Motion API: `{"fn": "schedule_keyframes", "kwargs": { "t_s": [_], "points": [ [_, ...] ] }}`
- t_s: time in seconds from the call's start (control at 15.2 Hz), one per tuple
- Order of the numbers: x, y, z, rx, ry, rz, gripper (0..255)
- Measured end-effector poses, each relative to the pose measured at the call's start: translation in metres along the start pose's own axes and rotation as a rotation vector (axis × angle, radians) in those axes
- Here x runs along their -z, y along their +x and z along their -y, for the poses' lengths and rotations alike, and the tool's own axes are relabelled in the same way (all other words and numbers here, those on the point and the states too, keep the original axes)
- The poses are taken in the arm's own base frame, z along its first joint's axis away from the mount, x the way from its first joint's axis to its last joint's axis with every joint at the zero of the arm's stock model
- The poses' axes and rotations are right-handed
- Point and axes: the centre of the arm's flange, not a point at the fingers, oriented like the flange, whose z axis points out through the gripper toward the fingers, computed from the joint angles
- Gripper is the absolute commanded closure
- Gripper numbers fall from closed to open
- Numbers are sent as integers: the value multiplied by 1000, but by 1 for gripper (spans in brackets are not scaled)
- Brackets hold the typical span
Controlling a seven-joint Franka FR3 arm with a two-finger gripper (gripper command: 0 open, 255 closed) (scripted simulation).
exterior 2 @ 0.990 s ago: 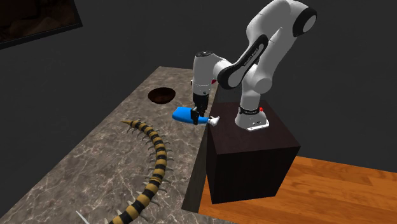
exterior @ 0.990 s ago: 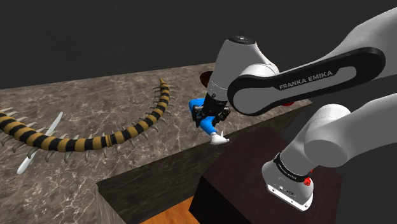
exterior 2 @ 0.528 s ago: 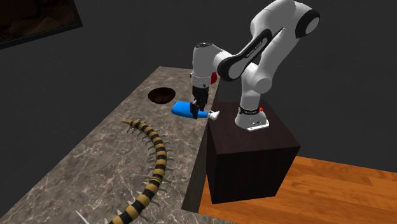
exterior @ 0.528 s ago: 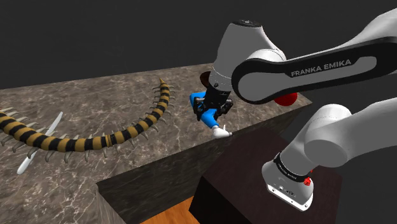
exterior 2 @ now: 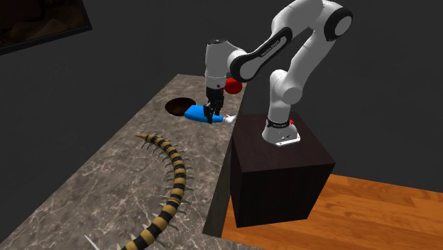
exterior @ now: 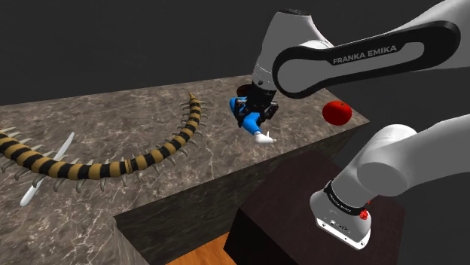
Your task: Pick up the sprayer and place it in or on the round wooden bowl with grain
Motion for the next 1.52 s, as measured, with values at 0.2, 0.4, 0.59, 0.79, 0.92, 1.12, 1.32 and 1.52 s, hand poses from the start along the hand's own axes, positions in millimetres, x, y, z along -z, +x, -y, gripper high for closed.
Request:
{"fn": "schedule_keyframes", "kwargs": {
  "t_s": [0.2, 0.4, 0.59, 0.79, 0.92, 1.12, 1.32, 1.52],
  "points": [
    [3, 35, -15, 0, 0, 0, 255],
    [3, 76, -34, 0, 0, 0, 255],
    [4, 110, -46, 1, 0, 0, 255],
    [5, 148, -62, 1, 0, -1, 255],
    [5, 172, -75, 0, 0, 0, 255],
    [8, 209, -86, 1, 0, -1, 255],
    [10, 243, -101, 0, 0, 0, 255],
    [12, 279, -119, 0, 0, -1, 255]
  ]
}}
